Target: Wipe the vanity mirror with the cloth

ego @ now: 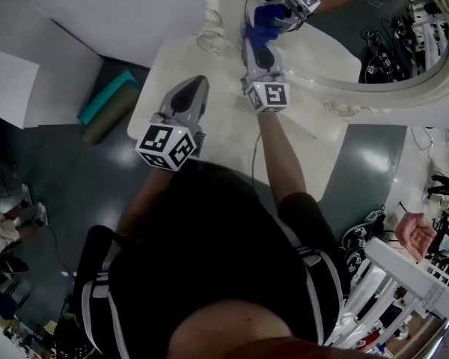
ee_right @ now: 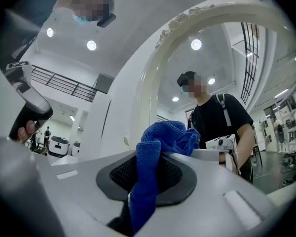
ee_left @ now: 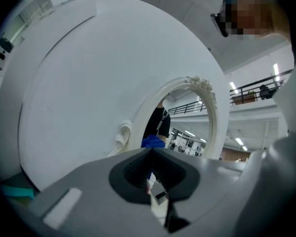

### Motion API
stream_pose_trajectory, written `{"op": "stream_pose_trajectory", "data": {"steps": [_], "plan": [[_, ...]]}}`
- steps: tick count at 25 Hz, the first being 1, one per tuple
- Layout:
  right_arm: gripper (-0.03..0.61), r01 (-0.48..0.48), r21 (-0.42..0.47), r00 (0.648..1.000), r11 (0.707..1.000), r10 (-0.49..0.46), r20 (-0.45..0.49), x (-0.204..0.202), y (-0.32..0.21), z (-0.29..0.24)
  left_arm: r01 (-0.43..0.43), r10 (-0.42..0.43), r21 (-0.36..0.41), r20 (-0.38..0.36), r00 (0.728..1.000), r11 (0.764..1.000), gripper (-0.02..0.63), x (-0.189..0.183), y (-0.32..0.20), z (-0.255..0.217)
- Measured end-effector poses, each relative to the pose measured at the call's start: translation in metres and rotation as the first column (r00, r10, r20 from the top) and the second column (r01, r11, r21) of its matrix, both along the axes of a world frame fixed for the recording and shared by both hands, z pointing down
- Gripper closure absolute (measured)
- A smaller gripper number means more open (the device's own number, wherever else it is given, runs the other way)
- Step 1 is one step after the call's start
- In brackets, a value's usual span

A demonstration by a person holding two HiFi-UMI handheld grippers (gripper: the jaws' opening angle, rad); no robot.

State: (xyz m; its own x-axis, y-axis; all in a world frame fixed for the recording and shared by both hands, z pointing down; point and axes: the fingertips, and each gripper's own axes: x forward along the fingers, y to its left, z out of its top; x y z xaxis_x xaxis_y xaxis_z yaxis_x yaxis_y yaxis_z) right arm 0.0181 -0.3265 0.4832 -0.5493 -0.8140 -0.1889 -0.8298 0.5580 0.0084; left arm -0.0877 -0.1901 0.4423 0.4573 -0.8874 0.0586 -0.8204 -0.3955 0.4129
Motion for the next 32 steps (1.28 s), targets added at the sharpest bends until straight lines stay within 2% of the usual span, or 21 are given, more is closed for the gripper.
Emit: {"op": "stream_pose_trajectory", "data": {"steps": [8, 15, 19, 22, 25, 29, 32], "plan": [[0.506, -0.068, -0.036, 0.993, 0.997, 0.071, 0.09, 0.026, 0.036, -0.017, -0.065, 0.065, 0.014, -0.014, 0.998, 0.998, 0.601, 0.02, 0.005, -0.001], [0.506, -0.195, -0.103, 0.97, 0.975, 0.207, 0.129, 0.063, 0.072, -0.028, -0.145, 0.145, 0.039, 0.003, 0.989, 0.989, 0.601, 0.042, 0.009, -0.011], [0.506, -0.282, -0.134, 0.946, 0.95, 0.299, 0.124, 0.095, 0.094, -0.03, -0.19, 0.189, 0.057, 0.033, 0.981, 0.98, 0.601, 0.065, 0.007, -0.01], [0.506, -0.346, -0.176, 0.921, 0.922, 0.369, 0.122, 0.115, 0.113, -0.025, -0.211, 0.207, 0.059, 0.063, 0.976, 0.976, 0.601, 0.074, 0.007, -0.003], [0.506, -0.395, -0.23, 0.896, 0.89, 0.428, 0.119, 0.135, 0.136, -0.02, -0.245, 0.242, 0.051, 0.06, 0.968, 0.968, 0.601, 0.088, 0.01, -0.001], [0.506, -0.436, -0.281, 0.871, 0.855, 0.48, 0.109, 0.157, 0.167, -0.014, -0.282, 0.278, 0.058, 0.066, 0.958, 0.958, 0.601, 0.112, 0.017, -0.002], [0.506, -0.454, -0.286, 0.861, 0.844, 0.498, 0.102, 0.165, 0.18, -0.015, -0.296, 0.292, 0.054, 0.067, 0.954, 0.954, 0.601, 0.124, 0.017, 0.002]]}}
